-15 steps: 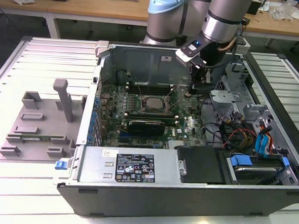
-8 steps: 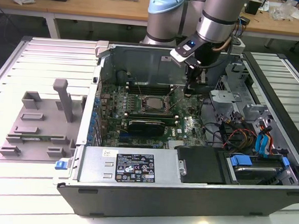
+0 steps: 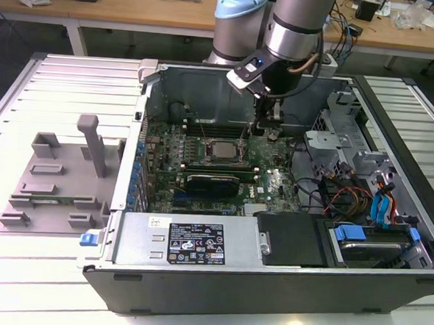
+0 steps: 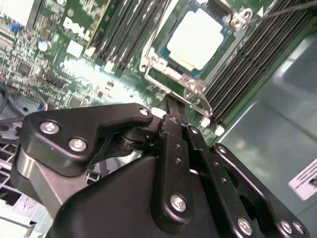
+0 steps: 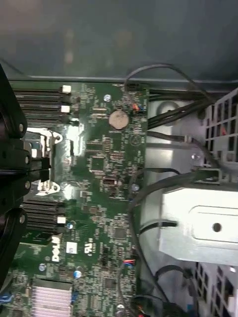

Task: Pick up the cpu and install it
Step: 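Close the cpu cover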

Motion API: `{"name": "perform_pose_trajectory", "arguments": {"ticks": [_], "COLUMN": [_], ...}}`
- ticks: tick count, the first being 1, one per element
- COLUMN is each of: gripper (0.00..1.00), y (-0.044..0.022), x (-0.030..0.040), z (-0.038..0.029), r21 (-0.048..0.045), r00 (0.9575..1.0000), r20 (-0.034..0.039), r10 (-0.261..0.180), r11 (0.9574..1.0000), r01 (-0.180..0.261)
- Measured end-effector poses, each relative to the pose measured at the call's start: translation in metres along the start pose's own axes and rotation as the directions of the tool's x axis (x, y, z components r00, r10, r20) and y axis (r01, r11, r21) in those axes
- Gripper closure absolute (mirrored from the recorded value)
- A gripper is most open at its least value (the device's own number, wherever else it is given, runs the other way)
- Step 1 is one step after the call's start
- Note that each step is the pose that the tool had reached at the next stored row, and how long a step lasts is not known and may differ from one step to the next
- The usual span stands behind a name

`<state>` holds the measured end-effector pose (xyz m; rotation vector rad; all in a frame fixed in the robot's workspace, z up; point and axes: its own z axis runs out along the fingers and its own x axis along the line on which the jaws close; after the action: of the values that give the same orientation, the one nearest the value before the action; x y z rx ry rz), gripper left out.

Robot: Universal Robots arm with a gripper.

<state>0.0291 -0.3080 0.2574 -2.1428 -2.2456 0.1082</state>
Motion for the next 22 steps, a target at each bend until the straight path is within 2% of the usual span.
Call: {"name": "perform_pose_trajectory", "arguments": {"ticks": [2, 5, 7, 12, 22], "gripper": [0.89, 0.89, 0.89, 0.89, 0.89], "y": [-0.0079, -0.0132, -0.0172, -0.0223, -0.0302], "x": [0.0004, 0.0007, 0.0010, 0.0013, 0.0017], "z": [0.0009, 0.0023, 0.0065, 0.0114, 0.0137], "r21": [0.0000, 0.0000, 0.0000, 0.0000, 0.0000], "r00": [1.0000, 1.0000, 1.0000, 1.0000, 1.0000], "r20": [-0.0001, -0.0001, 0.0001, 0.0001, 0.0001], "r10": [0.000, 0.000, 0.000, 0.000, 0.000], "r11": [1.0000, 1.0000, 1.0000, 1.0000, 1.0000], "r01": [0.000, 0.000, 0.000, 0.000, 0.000]}}
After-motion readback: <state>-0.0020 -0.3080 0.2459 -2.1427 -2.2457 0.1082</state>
